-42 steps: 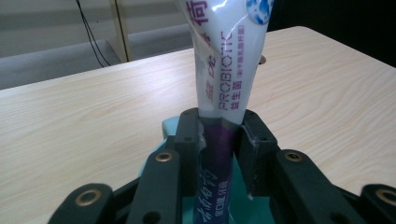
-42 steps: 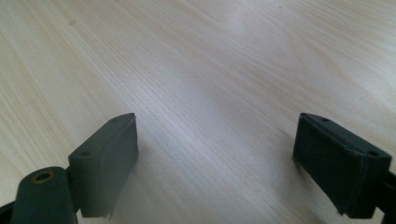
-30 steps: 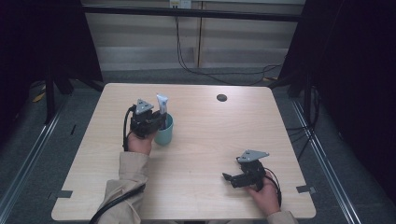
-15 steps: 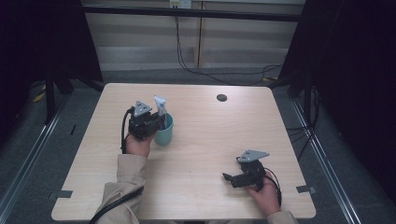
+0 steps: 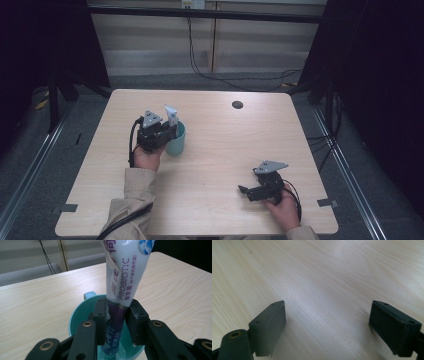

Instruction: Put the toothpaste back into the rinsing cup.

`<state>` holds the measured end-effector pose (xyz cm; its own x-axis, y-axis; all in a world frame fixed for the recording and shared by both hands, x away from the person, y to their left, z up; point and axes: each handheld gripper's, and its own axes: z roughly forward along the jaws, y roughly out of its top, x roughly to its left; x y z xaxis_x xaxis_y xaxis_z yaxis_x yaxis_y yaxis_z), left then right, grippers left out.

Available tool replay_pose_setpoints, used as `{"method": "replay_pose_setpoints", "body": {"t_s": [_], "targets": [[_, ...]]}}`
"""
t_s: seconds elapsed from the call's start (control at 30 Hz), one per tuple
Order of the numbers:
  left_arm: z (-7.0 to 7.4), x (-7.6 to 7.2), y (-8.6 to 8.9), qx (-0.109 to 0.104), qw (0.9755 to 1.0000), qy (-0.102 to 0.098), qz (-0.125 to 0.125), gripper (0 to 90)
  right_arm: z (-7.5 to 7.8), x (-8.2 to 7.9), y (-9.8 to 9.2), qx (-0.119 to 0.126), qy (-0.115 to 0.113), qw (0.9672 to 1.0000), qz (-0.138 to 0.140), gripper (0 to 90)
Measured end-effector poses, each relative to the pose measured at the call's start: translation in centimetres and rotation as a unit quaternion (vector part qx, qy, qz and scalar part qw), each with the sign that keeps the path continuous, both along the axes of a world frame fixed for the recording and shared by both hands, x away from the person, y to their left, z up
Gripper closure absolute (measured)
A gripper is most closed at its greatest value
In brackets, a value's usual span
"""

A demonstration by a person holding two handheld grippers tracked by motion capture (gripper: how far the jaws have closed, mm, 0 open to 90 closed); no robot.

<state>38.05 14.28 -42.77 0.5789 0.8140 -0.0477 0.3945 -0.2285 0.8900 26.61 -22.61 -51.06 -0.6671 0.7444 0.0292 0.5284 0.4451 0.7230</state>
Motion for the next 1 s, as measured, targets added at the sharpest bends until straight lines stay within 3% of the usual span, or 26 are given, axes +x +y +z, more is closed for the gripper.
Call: {"method": "replay_pose_setpoints", "body": {"t_s": [0.33, 0.53, 1.0], "targets": [[0.07, 0.09, 0.07, 0.003, 1.0, 0.007, 0.001, 71.2, 0.0, 0.01, 0.0, 0.0, -0.001, 1.0, 0.0, 13.2], [-0.04, 0.19, 0.1, 0.021, 0.9997, 0.016, -0.004, 69.1, 0.0, 0.01, 0.0, 0.0, -0.001, 1.0, 0.0, 13.2], [-0.03, 0.24, 0.23, 0.03, 0.9992, 0.024, 0.011, 44.3, 0.0, 0.01, 0.0, 0.0, -0.001, 1.0, 0.0, 13.2]]}}
